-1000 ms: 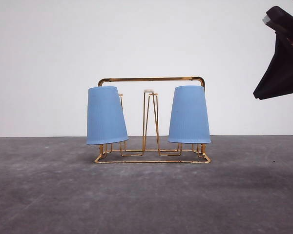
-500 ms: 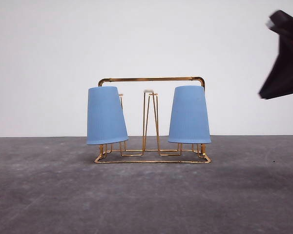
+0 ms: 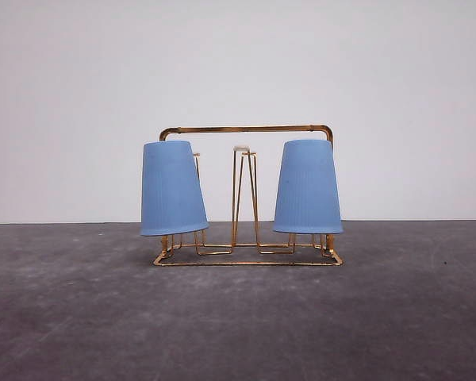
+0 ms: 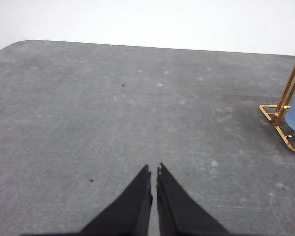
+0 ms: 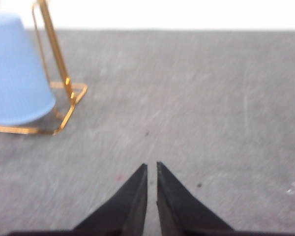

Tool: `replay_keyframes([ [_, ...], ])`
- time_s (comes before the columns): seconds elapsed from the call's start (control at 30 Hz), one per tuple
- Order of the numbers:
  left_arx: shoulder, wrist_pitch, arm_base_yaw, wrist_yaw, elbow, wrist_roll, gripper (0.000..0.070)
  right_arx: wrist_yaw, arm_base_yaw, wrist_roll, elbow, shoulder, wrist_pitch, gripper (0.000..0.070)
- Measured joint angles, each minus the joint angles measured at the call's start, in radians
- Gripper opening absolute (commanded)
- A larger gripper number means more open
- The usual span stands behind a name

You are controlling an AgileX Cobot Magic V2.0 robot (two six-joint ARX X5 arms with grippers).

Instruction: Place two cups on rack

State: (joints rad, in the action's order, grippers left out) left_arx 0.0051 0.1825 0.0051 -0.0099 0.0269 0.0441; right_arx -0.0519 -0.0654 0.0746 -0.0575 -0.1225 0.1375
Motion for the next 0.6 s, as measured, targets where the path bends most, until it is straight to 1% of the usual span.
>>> replay_keyframes([
  [0.1,0.0,0.0,0.0,0.0,0.0,0.0,0.0,0.001,0.022,0.0,0.038,0.077,0.009,0.003],
  [0.2,0.0,0.0,0.0,0.0,0.0,0.0,0.0,0.024,0.03,0.0,0.042,0.116,0.034,0.003],
  [0.6,0.0,0.0,0.0,0.0,0.0,0.0,0.0,0.03,0.038,0.0,0.042,0.119,0.031,0.003],
])
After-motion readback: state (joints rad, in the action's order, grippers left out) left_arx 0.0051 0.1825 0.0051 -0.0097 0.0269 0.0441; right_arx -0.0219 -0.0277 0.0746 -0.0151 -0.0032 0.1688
